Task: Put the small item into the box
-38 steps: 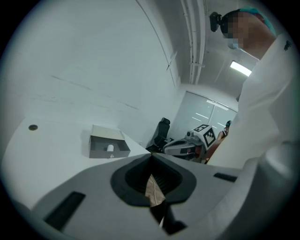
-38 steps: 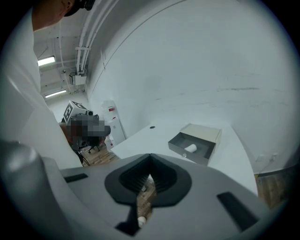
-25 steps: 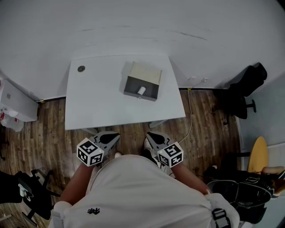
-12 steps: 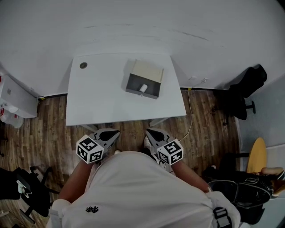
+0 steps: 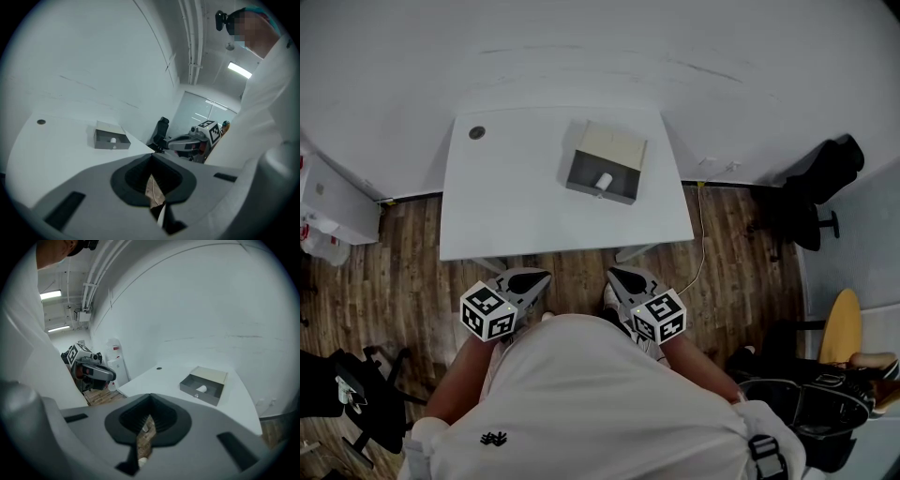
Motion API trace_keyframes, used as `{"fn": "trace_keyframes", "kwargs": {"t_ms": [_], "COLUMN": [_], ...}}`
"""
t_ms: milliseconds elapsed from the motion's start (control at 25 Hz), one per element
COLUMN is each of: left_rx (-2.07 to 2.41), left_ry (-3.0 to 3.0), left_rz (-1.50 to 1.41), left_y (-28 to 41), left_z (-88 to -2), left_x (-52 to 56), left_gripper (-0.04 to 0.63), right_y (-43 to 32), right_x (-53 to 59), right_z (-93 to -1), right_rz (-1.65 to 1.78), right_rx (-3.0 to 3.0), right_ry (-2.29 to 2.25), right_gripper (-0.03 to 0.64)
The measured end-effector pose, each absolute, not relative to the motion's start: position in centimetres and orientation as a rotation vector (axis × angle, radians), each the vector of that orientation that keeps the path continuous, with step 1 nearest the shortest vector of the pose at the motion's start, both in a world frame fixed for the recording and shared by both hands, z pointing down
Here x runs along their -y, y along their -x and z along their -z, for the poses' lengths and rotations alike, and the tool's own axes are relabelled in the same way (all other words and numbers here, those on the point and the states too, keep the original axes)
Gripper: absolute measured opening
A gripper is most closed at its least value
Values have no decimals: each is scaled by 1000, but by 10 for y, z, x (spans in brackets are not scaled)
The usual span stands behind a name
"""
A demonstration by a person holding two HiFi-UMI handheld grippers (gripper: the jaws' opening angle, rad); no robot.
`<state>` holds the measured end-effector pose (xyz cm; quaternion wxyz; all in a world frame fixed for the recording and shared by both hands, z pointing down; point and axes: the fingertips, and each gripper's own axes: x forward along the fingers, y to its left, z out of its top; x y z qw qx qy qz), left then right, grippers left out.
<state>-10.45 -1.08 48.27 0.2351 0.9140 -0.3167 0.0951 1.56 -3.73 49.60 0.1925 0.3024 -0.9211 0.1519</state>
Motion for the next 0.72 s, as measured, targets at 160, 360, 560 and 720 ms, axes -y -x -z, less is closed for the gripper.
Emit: {"fn": "trace_keyframes", "kwargs": {"t_ms": [160, 360, 560, 720], "left_rx": [861, 860, 870, 894], "left_ry": [-2506, -2487, -2477, -2466], "left_rz": [-270, -287, -301, -285], "left_y": [104, 104, 98, 92], "left_z": [-485, -487, -490, -492], "left_x": [12, 8, 17, 32], "left_gripper": [6, 6, 6, 6], "right_y": [-18, -23, -37, -45], "right_x": [35, 32, 49, 67], "right_z": [-498, -501, -498, -497], "right_rz": [-439, -452, -446, -420], "right_rx": [2580, 2568, 2567, 2566], "right_ry": [-858, -865, -889, -878], "right_gripper": [6, 6, 6, 6]}}
